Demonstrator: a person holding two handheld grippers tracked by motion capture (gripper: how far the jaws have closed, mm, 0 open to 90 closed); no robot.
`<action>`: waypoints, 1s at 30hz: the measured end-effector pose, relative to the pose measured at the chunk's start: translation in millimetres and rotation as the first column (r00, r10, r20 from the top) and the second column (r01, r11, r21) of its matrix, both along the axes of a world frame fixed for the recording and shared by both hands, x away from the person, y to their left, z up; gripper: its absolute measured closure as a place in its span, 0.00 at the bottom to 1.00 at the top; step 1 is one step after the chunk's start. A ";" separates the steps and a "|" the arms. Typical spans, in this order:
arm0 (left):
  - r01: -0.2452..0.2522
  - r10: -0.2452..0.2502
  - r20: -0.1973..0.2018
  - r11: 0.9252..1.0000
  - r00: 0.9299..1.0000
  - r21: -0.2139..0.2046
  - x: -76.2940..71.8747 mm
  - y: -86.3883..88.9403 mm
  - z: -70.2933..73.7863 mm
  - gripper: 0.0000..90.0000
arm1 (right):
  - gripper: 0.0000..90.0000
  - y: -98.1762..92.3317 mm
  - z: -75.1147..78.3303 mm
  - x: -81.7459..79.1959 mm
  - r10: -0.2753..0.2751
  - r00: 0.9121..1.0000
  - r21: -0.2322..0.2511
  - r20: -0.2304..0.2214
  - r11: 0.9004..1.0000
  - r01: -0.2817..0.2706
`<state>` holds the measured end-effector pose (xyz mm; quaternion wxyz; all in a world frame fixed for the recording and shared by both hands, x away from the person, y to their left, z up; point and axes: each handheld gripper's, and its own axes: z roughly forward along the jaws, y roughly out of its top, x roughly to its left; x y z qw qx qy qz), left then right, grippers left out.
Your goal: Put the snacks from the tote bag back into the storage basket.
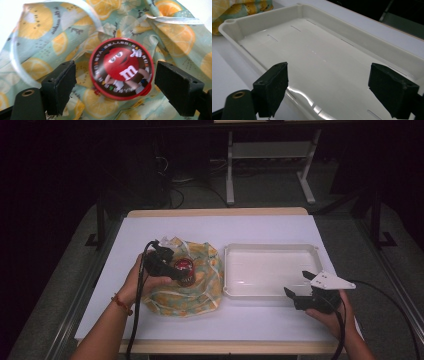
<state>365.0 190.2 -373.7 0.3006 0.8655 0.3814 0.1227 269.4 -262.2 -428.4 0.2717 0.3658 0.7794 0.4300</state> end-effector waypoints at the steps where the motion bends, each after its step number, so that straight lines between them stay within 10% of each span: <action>1: -0.005 0.005 -0.005 1.000 1.000 -0.002 0.6 -1.7 -0.4 0.19 | 0.17 0.1 -0.1 0.0 0.001 1.000 -0.002 -0.001 1.000 -0.001; 30: -0.055 0.057 -0.109 0.998 0.992 0.026 20.8 -20.3 -25.0 0.19 | 0.17 -0.6 -1.7 0.8 0.001 1.000 -0.004 -0.008 1.000 -0.001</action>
